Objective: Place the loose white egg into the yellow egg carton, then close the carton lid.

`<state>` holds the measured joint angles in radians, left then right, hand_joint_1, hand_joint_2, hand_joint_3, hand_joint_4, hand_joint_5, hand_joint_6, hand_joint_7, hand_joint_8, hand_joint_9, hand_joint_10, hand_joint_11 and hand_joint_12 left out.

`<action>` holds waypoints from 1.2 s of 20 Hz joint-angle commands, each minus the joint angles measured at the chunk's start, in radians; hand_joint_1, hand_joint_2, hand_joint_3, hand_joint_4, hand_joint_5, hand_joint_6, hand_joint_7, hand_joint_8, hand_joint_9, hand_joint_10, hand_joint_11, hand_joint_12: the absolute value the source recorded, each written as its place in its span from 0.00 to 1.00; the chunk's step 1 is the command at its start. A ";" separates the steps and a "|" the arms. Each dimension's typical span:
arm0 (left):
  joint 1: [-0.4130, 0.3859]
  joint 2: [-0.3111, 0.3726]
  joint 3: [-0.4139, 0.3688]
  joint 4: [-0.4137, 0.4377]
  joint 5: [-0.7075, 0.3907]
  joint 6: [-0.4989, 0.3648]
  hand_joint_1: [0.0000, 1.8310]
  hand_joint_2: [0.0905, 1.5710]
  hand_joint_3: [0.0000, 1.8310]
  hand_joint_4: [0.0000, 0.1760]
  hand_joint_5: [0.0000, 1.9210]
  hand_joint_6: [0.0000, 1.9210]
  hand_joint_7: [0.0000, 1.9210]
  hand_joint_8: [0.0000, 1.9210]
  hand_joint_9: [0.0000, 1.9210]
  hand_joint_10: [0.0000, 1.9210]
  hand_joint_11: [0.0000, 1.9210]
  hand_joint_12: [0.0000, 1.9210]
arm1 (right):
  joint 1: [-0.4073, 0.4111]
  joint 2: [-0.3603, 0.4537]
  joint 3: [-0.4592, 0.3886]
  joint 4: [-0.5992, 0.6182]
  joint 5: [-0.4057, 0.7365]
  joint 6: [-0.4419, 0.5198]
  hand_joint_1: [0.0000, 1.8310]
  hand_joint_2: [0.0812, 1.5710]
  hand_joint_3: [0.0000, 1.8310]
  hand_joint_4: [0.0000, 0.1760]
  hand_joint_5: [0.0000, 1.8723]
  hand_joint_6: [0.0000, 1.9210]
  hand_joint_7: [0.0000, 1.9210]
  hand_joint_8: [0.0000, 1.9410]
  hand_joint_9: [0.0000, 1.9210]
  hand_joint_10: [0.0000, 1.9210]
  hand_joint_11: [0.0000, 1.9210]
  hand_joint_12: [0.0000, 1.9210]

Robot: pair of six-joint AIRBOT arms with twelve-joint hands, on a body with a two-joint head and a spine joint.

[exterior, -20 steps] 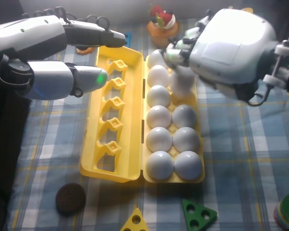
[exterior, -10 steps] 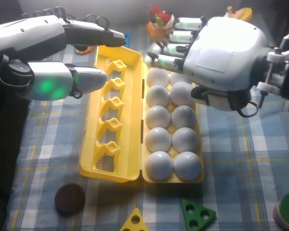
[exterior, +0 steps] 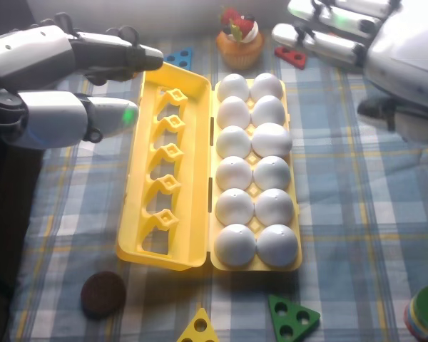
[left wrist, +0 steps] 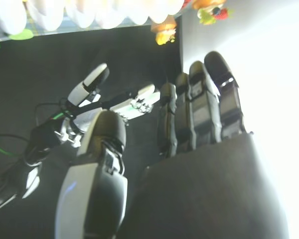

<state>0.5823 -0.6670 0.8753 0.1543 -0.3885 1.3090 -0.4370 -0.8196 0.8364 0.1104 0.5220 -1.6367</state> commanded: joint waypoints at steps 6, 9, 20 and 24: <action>0.006 0.006 0.043 -0.030 -0.088 -0.144 0.20 0.88 0.00 0.00 0.05 0.00 0.21 0.00 0.28 0.05 0.05 0.77 | -0.089 0.082 -0.042 0.047 0.168 -0.007 0.59 0.75 0.00 0.00 0.05 0.02 0.06 0.00 0.00 0.25 0.00 0.67; 0.066 -0.026 0.115 0.017 -0.129 -0.395 0.13 0.86 0.00 0.00 0.00 0.00 0.18 0.00 0.30 0.11 0.18 0.78 | -0.130 0.111 -0.058 0.080 0.195 -0.007 0.54 0.78 0.00 0.00 0.04 0.01 0.06 0.01 0.00 0.31 0.00 0.78; 0.218 -0.164 0.249 0.016 -0.136 -0.655 0.03 0.80 0.00 0.00 0.00 0.00 0.01 0.00 0.18 0.01 0.09 0.68 | -0.174 0.161 -0.090 0.100 0.233 -0.007 0.39 0.80 0.02 0.00 0.00 0.15 0.02 0.00 0.00 0.05 0.00 1.00; 0.245 -0.184 0.260 0.012 -0.135 -0.678 0.00 0.79 0.00 0.00 0.00 0.00 0.00 0.00 0.19 0.02 0.07 0.73 | -0.174 0.164 -0.091 0.100 0.233 -0.007 0.49 0.76 0.03 0.00 0.00 0.17 0.03 0.01 0.00 0.15 0.00 0.98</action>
<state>0.8337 -0.8486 1.1282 0.1844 -0.4187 0.6399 -0.6186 -0.6666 0.7471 0.2199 0.6373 -1.6367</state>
